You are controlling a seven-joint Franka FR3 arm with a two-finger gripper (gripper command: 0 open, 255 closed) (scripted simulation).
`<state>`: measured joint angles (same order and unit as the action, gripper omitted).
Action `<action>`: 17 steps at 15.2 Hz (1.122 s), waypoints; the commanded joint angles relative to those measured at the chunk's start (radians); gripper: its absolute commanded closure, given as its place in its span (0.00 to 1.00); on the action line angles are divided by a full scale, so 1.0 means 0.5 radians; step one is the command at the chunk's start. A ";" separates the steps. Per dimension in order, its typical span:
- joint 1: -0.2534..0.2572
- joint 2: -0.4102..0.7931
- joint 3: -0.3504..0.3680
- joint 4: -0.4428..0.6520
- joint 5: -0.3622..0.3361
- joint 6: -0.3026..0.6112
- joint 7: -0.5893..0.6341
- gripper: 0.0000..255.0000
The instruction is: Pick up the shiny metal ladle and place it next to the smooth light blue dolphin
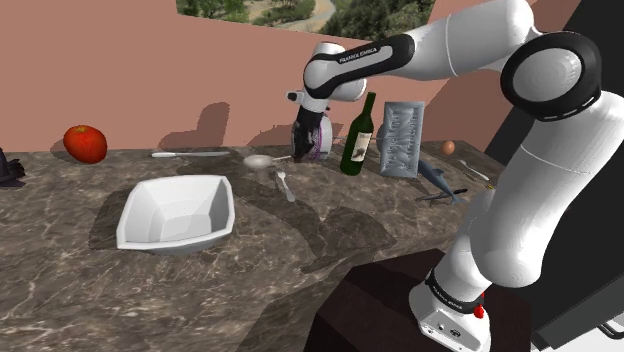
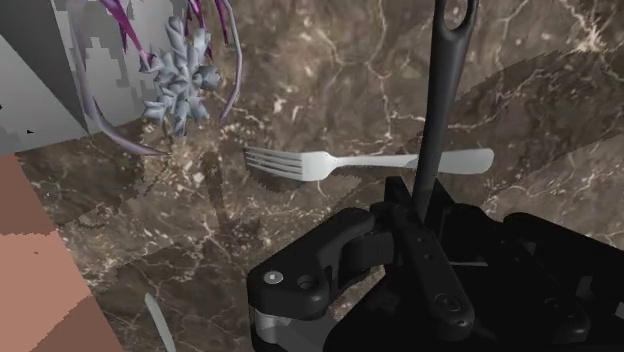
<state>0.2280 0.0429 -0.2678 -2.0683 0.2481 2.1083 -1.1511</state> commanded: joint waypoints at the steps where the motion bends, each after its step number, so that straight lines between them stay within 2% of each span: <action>1: -0.001 -0.024 -0.002 0.027 -0.015 -0.049 0.014 1.00; 13: -0.002 -0.113 -0.005 0.236 -0.072 -0.335 0.095 1.00; 17: -0.073 -0.300 -0.075 0.034 -0.133 -0.335 -0.022 1.00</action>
<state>0.2010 -0.0810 -0.2960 -2.0207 0.1904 1.9385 -1.1462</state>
